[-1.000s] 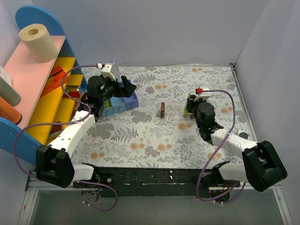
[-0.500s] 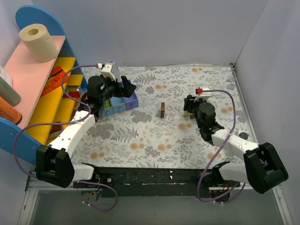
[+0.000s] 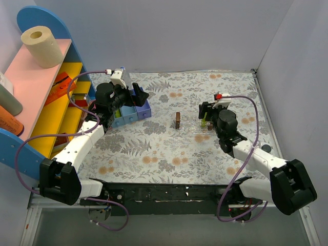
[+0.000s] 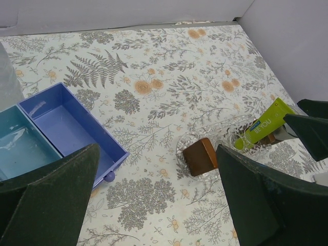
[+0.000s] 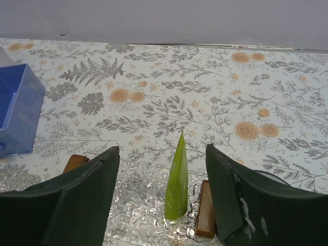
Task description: Prepare toiletry sets of a toothbrush and toothpaste on the tray
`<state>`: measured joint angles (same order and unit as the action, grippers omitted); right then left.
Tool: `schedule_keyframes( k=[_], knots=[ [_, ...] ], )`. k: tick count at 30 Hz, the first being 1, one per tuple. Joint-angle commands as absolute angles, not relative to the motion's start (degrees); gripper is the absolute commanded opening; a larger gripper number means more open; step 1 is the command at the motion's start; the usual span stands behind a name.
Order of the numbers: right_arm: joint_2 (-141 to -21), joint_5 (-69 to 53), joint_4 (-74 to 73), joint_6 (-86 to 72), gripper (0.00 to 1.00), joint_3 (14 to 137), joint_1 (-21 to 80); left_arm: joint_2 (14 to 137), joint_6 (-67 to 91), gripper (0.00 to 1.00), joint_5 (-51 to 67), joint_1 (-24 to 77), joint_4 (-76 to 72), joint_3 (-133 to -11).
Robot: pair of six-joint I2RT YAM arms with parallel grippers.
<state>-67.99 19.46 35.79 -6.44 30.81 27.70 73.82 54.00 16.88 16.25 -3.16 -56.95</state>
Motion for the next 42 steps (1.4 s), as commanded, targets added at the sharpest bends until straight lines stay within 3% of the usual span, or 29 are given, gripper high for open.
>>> schedule_keyframes(
  k=[1, 19, 26, 30, 35, 37, 42],
  knots=[
    [-65.83, 19.25, 35.69, -5.89, 0.75, 33.66, 27.25, 73.30, 53.53, 0.98, 14.16, 16.43, -2.29, -57.39],
    [-55.55, 18.81, 23.82, -6.33, 0.77, 39.37, 25.40, 75.14, 52.11, 0.97, -3.78, 12.75, 3.07, -58.09],
    [-53.35, 16.27, 17.58, -2.55, 0.73, 43.94, 25.31, 77.34, 57.38, 0.75, -2.82, 7.21, 11.33, -59.15],
    [-52.38, 13.63, 13.63, -0.26, 0.68, 45.79, 25.31, 79.36, 58.01, 0.56, -4.65, 5.98, 17.56, -61.17],
    [-50.19, 12.04, 9.76, 1.85, 0.66, 45.71, 25.31, 84.63, 57.40, 0.52, -9.05, 5.98, 23.02, -65.38],
    [-48.53, 11.43, 9.49, 1.50, 0.64, 44.48, 25.31, 87.17, 57.13, 0.41, -9.58, 5.98, 26.97, -68.81],
    [-46.15, 10.20, 8.18, 1.93, 0.63, 42.72, 25.31, 92.11, 58.01, 0.36, -11.60, 5.89, 31.90, -72.33]
  ],
)
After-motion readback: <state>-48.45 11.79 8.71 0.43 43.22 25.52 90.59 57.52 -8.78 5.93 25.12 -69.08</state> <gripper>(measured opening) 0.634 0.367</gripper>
